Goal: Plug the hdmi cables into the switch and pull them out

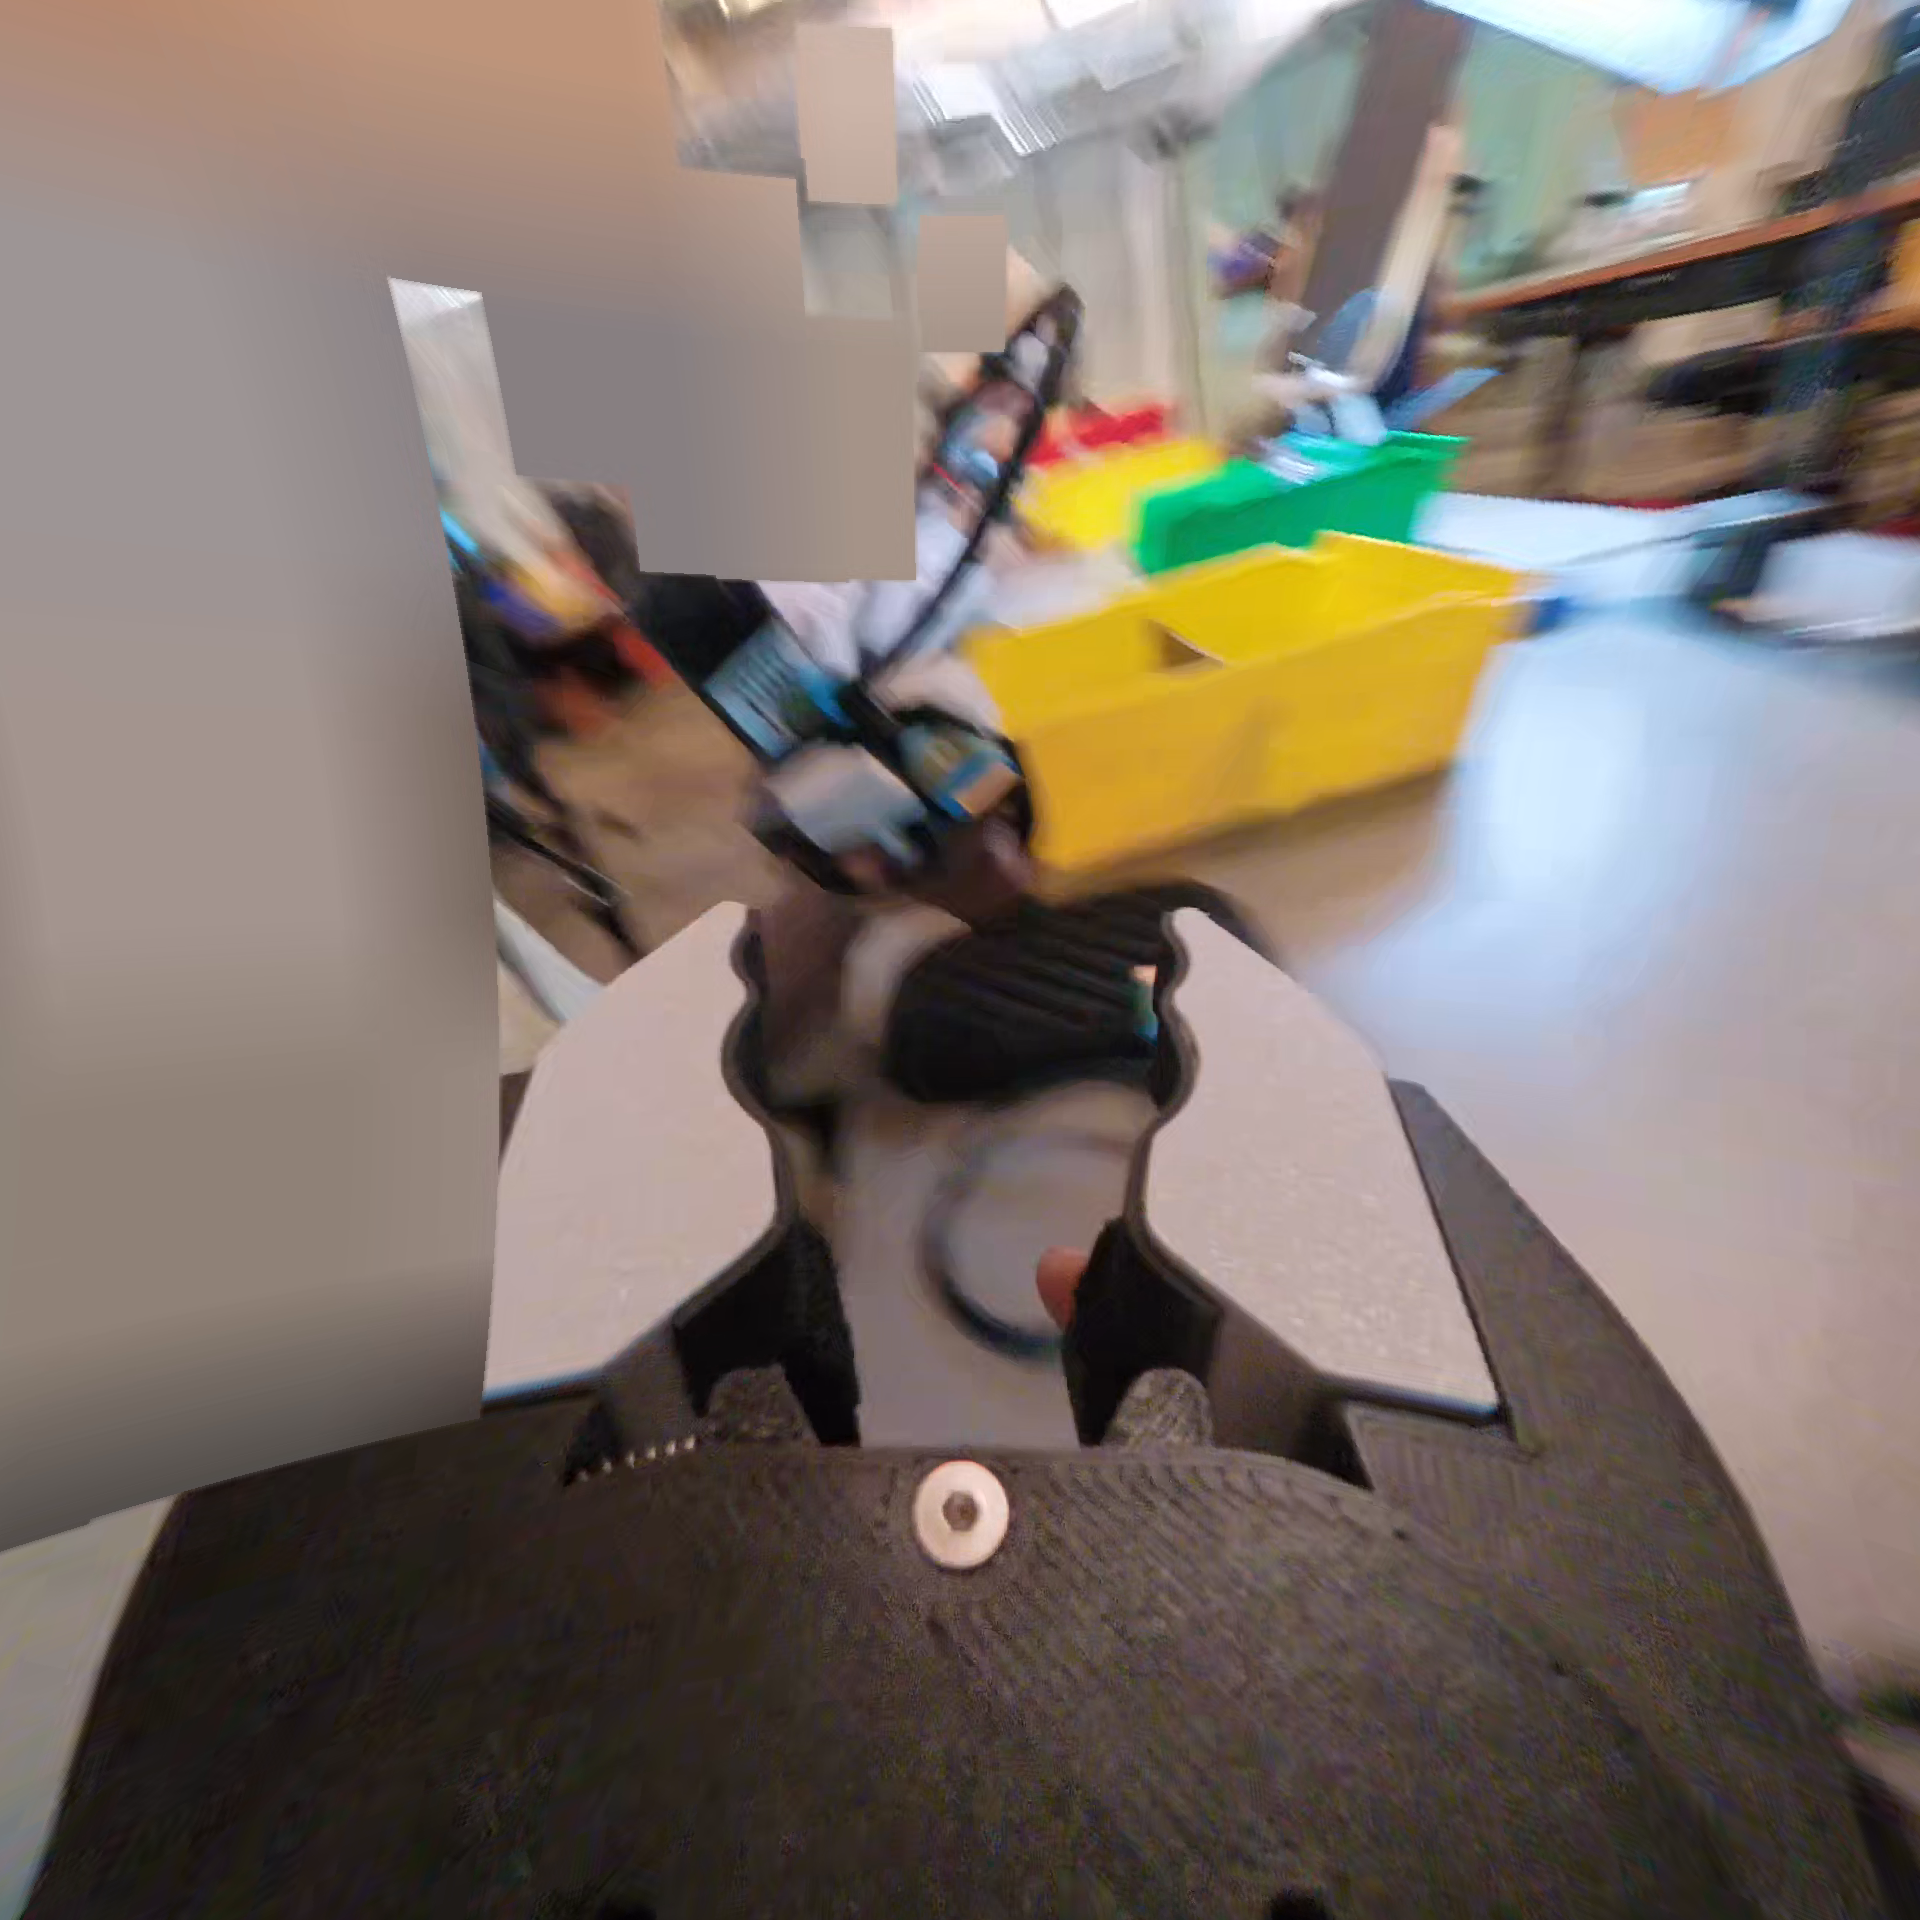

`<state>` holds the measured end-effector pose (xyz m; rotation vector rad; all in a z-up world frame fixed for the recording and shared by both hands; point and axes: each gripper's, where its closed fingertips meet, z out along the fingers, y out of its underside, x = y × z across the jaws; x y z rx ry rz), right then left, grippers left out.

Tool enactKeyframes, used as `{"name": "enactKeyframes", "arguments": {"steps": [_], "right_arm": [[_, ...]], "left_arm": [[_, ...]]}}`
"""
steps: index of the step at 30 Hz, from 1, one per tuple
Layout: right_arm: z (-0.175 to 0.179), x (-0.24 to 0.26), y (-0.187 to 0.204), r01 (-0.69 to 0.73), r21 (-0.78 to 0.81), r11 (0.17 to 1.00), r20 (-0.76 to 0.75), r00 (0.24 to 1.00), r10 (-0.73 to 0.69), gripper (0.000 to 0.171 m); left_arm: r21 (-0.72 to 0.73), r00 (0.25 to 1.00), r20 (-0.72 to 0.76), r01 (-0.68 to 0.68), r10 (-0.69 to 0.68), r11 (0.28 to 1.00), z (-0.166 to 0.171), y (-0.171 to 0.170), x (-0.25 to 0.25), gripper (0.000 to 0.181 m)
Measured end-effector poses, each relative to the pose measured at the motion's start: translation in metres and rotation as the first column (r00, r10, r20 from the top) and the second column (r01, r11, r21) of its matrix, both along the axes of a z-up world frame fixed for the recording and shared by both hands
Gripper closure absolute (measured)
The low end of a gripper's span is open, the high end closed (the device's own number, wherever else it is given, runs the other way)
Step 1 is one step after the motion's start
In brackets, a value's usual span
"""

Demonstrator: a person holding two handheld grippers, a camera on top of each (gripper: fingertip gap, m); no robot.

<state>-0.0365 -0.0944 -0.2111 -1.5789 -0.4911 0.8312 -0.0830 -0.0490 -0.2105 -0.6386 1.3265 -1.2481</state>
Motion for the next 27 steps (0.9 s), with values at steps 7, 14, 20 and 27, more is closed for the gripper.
{"name": "enactKeyframes", "arguments": {"steps": [7,14,20,27], "right_arm": [[-0.096,0.083,-0.011,0.205,-0.212,0.956,0.73,0.683,0.015,0.089],[-0.151,0.101,0.006,0.199,-0.358,0.912,0.787,0.589,0.181,0.1],[-0.151,0.094,0.009,0.089,-0.308,0.947,0.737,0.652,0.179,0.128],[-0.134,0.092,-0.003,0.01,-0.101,0.995,0.747,0.661,0.069,0.129]], "left_arm": [[-0.06,0.999,-0.039,0.012,-0.014,0.998,-0.011,0.006,0.007,0.161],[-0.085,0.992,-0.114,0.038,-0.048,0.996,-0.026,0.006,0.014,0.161],[-0.145,0.954,-0.287,0.049,-0.09,0.988,-0.051,0.001,0.028,0.161],[-0.003,0.963,-0.255,0.085,-0.083,0.996,-0.043,-0.016,0.021,0.161]]}}
